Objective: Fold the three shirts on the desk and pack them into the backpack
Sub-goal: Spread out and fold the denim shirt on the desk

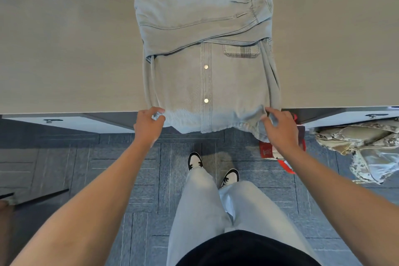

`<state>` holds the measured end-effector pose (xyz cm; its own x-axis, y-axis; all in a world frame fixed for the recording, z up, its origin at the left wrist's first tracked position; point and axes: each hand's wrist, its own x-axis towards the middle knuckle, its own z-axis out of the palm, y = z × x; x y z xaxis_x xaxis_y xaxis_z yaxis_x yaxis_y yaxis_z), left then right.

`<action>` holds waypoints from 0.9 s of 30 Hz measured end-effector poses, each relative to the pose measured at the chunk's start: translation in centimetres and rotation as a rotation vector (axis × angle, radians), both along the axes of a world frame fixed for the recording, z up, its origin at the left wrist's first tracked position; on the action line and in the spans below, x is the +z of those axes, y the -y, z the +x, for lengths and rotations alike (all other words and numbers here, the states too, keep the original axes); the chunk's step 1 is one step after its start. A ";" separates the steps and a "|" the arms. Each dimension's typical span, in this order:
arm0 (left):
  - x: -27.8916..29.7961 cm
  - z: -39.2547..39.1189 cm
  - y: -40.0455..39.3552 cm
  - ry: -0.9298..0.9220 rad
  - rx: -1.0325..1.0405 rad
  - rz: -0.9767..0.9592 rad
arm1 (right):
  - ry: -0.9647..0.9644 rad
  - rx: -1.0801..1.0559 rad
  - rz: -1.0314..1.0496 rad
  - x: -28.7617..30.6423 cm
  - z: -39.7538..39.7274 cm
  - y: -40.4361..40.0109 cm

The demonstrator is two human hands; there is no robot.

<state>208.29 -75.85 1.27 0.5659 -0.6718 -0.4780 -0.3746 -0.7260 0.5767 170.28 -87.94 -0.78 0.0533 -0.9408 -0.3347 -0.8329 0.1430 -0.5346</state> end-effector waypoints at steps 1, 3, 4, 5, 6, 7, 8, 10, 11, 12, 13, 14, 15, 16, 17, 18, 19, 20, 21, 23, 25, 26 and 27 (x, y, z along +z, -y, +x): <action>-0.2 0.0 -0.3 -0.017 0.000 -0.003 | 0.030 0.006 0.009 0.1 -0.1 -0.1; -0.3 -0.1 -0.8 -0.016 0.006 -0.027 | 0.083 0.014 0.017 0.2 -0.3 -0.4; -0.2 -0.1 -0.8 -0.024 0.000 -0.053 | 0.095 0.014 0.015 0.1 -0.5 -0.5; 0.0 -0.5 -0.7 -0.059 -0.008 -0.085 | 0.097 0.017 0.014 0.0 -0.6 -0.6; 0.2 -0.8 -0.6 -0.108 0.000 -0.112 | 0.099 0.020 0.018 -0.1 -0.7 -0.7; 0.3 -1.1 -0.6 -0.153 0.012 -0.136 | 0.103 0.022 0.024 -0.3 -0.7 -0.8; 0.2 -1.2 -0.6 -0.183 0.031 -0.167 | 0.109 0.025 0.029 -0.4 -0.7 -0.9; -0.2 -1.4 -0.6 -0.227 0.067 -0.210 | 0.126 0.023 0.041 -0.6 -0.6 -0.8; -0.5 -1.7 -0.7 -0.260 0.098 -0.220 | 0.135 0.020 0.050 -0.7 -0.7 -0.8; -0.7 -1.9 -0.7 -0.298 0.145 -0.224 | 0.146 0.020 0.058 -0.8 -0.8 -0.9; -0.9 -2.1 -0.7 -0.323 0.184 -0.228 | 0.159 0.021 0.063 -0.8 -0.9 -1.0; -1.0 -2.4 -0.8 -0.346 0.209 -0.234 | 0.172 0.020 0.064 -0.9 -1.1 -1.1; -1.0 -2.6 -0.9 -0.352 0.214 -0.236 | 0.184 0.015 0.062 -0.8 -1.3 -1.3; -1.1 -2.7 -1.1 -0.356 0.212 -0.239 | 0.196 0.007 0.061 -0.7 -1.4 -1.6; -1.2 -2.8 -1.4 -0.356 0.205 -0.238 | 0.204 -0.002 0.058 -0.6 -1.6 -1.8; -1.2 -2.9 -1.6 -0.356 0.206 -0.240 | 0.211 -0.011 0.053 -0.4 -1.8 -2.1; -1.0 -3.0 -1.8 -0.348 0.207 -0.241 | 0.220 -0.019 0.047 -0.2 -1.9 -2.4; -0.9 -3.2 -2.1 -0.339 0.206 -0.245 | 0.232 -0.023 0.039 0.1 -2.0 -2.7; -0.6 -3.5 -2.4 -0.328 0.201 -0.248 | 0.245 -0.025 0.031 0.5 -2.1 -3.1; 0.1 -4.1 -3.1 -0.307 0.190 -0.256 | 0.260 -0.030 0.013 1.2 -2.5 -3.7; 1.3 -4.8 -3.7 -0.292 0.192 -0.262 | 0.269 -0.038 -0.007 2.2 -2.8 -4.2; 2.0 -5.1 -4.1 -0.292 0.195 -0.267 | 0.273 -0.043 -0.014 2.8 -3.0 -4.4; 2.8 -5.4 -4.4 -0.289 0.195 -0.270 | 0.274 -0.047 -0.020 3.4 -3.3 -4.6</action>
